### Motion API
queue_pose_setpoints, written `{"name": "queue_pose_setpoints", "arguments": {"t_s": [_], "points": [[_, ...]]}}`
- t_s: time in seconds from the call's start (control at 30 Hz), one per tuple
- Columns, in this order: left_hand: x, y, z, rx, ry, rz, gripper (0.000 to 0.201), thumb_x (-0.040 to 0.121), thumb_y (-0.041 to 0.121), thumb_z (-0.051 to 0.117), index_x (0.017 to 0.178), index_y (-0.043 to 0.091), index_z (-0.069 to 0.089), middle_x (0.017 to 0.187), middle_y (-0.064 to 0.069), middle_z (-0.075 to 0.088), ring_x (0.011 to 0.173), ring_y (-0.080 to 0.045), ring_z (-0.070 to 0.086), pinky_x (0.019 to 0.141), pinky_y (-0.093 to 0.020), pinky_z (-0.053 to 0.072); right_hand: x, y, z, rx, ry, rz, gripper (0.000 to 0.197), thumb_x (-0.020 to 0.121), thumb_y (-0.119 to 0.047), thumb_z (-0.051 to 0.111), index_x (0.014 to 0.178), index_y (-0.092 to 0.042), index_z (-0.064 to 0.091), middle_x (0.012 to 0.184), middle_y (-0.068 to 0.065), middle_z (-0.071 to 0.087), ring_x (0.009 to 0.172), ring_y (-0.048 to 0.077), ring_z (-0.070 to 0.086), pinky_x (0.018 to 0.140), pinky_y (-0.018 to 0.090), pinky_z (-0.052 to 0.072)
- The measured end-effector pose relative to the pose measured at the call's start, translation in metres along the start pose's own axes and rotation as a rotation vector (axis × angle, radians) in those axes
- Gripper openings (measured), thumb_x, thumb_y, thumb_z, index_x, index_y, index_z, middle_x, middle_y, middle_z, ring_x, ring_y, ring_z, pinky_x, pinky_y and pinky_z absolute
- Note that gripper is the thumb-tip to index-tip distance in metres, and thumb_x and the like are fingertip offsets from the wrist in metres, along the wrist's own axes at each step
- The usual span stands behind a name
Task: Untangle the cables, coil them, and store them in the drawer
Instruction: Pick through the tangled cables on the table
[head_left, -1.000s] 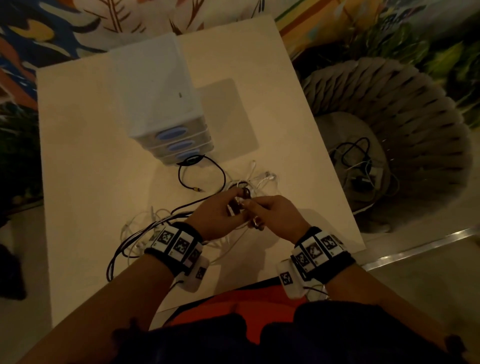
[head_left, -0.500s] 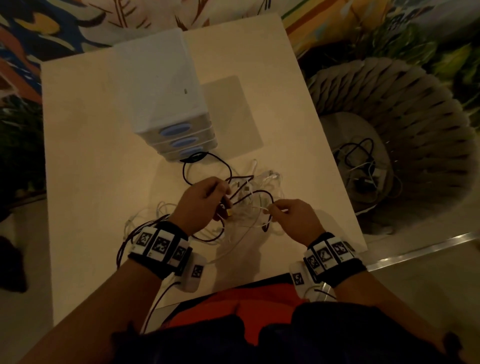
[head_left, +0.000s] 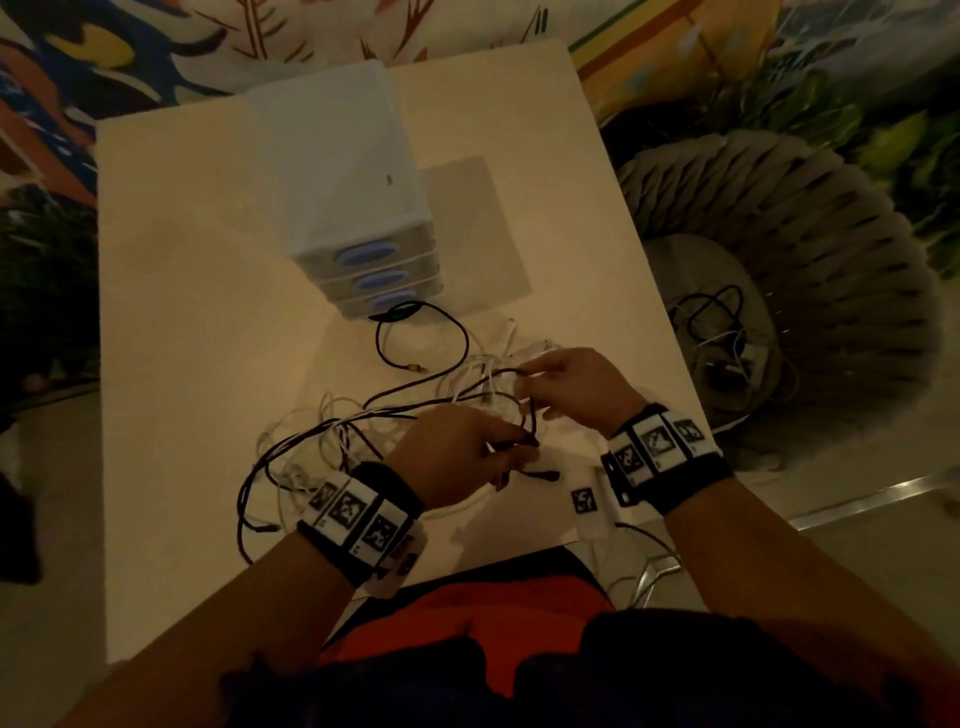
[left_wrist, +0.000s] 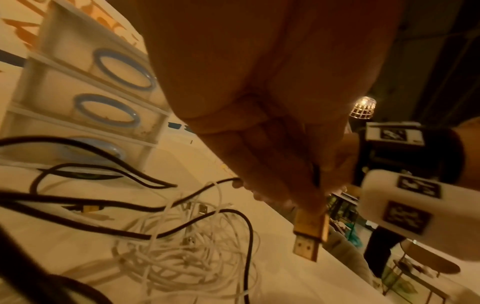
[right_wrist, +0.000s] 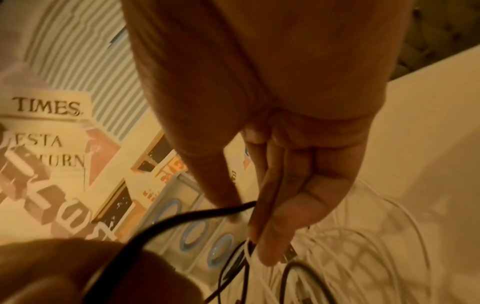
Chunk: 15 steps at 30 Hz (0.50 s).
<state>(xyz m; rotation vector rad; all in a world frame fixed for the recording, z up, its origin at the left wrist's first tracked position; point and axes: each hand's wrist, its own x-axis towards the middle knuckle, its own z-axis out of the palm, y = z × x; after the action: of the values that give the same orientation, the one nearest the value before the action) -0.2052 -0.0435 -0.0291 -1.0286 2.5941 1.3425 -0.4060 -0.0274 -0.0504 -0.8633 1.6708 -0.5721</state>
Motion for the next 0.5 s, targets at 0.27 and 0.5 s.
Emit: {"name": "queue_pose_setpoints", "arguments": {"t_s": [0.27,0.5], "points": [[0.001,-0.028,-0.012,0.041,0.330,-0.199,0.013,0.099,0.039,0.056,0.108,0.035,0.065,0.092,0.017,0.068,0.067,-0.002,0.060,0.065,-0.028,0.047,-0.001,0.002,0.011,-0.069,0.103,-0.051,0.025,0.103,-0.010,0.047,0.108,-0.011,0.071,0.082,0.002,0.064,0.053,0.014,0.052,0.046,0.025,0.046],[0.027,-0.059,-0.011,0.147,0.155,-0.315,0.024,0.093,0.033,0.065,0.116,0.025,0.065,0.107,-0.001,0.059,0.094,-0.022,0.058,0.076,-0.028,0.037,0.003,0.001,0.018,-0.269,0.166,-0.241,0.027,0.104,-0.017,0.047,0.106,-0.016,0.074,0.088,-0.001,0.066,0.079,0.017,0.057,0.072,0.029,0.042]]}}
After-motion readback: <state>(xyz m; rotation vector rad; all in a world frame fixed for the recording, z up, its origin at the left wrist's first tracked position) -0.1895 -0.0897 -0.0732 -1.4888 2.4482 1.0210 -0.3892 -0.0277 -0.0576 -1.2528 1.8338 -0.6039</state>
